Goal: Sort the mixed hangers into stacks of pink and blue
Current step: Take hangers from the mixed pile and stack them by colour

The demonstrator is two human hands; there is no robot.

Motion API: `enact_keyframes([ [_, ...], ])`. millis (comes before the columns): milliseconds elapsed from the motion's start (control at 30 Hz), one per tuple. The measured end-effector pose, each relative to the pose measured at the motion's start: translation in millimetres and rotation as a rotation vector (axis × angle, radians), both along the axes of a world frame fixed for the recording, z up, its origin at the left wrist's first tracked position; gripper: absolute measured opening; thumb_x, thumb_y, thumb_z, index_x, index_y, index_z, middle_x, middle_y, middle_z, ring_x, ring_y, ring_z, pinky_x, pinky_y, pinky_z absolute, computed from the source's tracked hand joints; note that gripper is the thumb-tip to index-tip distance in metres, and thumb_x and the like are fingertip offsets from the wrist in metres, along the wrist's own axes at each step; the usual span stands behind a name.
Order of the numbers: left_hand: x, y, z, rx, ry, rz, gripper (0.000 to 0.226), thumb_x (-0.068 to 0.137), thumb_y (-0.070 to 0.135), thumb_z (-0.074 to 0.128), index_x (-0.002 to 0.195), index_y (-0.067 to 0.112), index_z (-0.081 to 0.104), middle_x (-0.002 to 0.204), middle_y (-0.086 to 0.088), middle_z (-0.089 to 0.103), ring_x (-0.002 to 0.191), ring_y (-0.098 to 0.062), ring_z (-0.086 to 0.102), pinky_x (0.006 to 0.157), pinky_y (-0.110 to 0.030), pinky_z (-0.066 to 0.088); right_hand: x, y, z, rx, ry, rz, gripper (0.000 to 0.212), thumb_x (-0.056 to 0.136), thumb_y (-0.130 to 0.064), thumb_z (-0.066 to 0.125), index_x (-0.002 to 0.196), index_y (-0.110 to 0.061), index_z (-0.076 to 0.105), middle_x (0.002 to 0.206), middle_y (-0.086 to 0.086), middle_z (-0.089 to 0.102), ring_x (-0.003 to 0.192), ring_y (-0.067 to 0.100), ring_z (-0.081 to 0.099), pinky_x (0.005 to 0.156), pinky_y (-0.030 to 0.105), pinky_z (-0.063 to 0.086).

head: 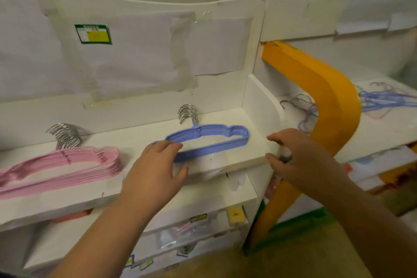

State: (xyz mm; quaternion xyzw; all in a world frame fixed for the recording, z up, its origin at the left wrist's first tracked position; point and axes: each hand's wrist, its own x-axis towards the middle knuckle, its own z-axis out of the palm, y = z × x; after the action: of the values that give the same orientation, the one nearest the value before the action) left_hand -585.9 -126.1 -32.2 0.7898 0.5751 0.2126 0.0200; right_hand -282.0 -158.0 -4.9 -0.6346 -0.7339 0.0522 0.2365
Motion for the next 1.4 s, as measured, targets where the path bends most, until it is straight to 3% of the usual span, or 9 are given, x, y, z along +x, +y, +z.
enact_keyframes([
  [67,15,-11,3,0.001,-0.005,-0.045,0.046,0.079,0.036,0.067,0.123,0.023,0.059,0.12,0.003,0.06,0.11,-0.024,0.057,0.089,-0.037,0.049,9,-26,1,-0.017,-0.027,-0.048,0.042,0.087,-0.042,0.062,0.126,-0.027,0.054,0.114,-0.013,0.055,0.101,0.004,0.051,0.079,0.014,0.04],
  [200,57,-36,18,0.032,-0.033,-0.154,0.046,0.083,0.04,0.062,0.127,0.027,0.056,0.124,0.007,0.057,0.114,-0.018,0.054,0.09,-0.034,0.046,33,-76,13,0.058,-0.052,-0.154,0.044,0.086,-0.045,0.059,0.125,-0.026,0.055,0.12,-0.008,0.056,0.102,0.005,0.05,0.083,0.024,0.043],
  [333,114,-58,34,0.055,-0.029,-0.286,0.045,0.084,0.04,0.06,0.126,0.025,0.057,0.122,0.006,0.059,0.111,-0.019,0.056,0.09,-0.032,0.046,71,-117,22,0.106,-0.053,-0.252,0.043,0.087,-0.044,0.059,0.127,-0.029,0.054,0.121,-0.012,0.057,0.101,0.003,0.051,0.078,0.019,0.042],
  [500,200,-80,41,0.052,-0.015,-0.397,0.047,0.087,0.047,0.047,0.131,0.031,0.052,0.126,0.01,0.055,0.113,-0.013,0.052,0.093,-0.031,0.047,142,-148,19,0.101,-0.062,-0.33,0.042,0.087,-0.048,0.054,0.125,-0.03,0.055,0.118,-0.014,0.056,0.097,0.004,0.053,0.075,0.021,0.046],
  [733,337,-97,32,0.011,0.023,-0.424,0.047,0.088,0.046,0.052,0.133,0.034,0.049,0.131,0.014,0.05,0.12,-0.01,0.048,0.098,-0.027,0.042,271,-164,12,0.052,-0.081,-0.334,0.043,0.087,-0.044,0.059,0.127,-0.03,0.055,0.123,-0.014,0.056,0.105,0.006,0.055,0.08,0.018,0.047],
  [1067,451,-78,10,-0.135,0.046,-0.188,0.052,0.088,0.054,0.049,0.137,0.038,0.042,0.135,0.016,0.048,0.118,-0.008,0.049,0.09,-0.024,0.046,399,-121,-1,-0.062,-0.072,-0.155,0.043,0.09,-0.045,0.055,0.131,-0.035,0.049,0.123,-0.019,0.051,0.106,0.001,0.051,0.082,0.017,0.046],
  [1267,489,-9,0,-0.174,0.03,-0.066,0.062,0.086,0.064,0.044,0.141,0.038,0.036,0.145,0.011,0.041,0.13,-0.013,0.042,0.098,-0.032,0.043,437,-44,-11,-0.076,-0.051,-0.098,0.04,0.091,-0.04,0.058,0.13,-0.032,0.051,0.125,-0.016,0.053,0.107,-0.001,0.045,0.085,0.012,0.035],
  [1400,516,63,-12,-0.177,0.074,-0.02,0.065,0.086,0.061,0.047,0.143,0.033,0.034,0.143,0.003,0.042,0.128,-0.02,0.043,0.101,-0.035,0.04,459,12,-11,-0.12,-0.079,-0.084,0.043,0.091,-0.044,0.057,0.132,-0.035,0.048,0.129,-0.018,0.05,0.116,0.002,0.047,0.093,0.015,0.037],
])
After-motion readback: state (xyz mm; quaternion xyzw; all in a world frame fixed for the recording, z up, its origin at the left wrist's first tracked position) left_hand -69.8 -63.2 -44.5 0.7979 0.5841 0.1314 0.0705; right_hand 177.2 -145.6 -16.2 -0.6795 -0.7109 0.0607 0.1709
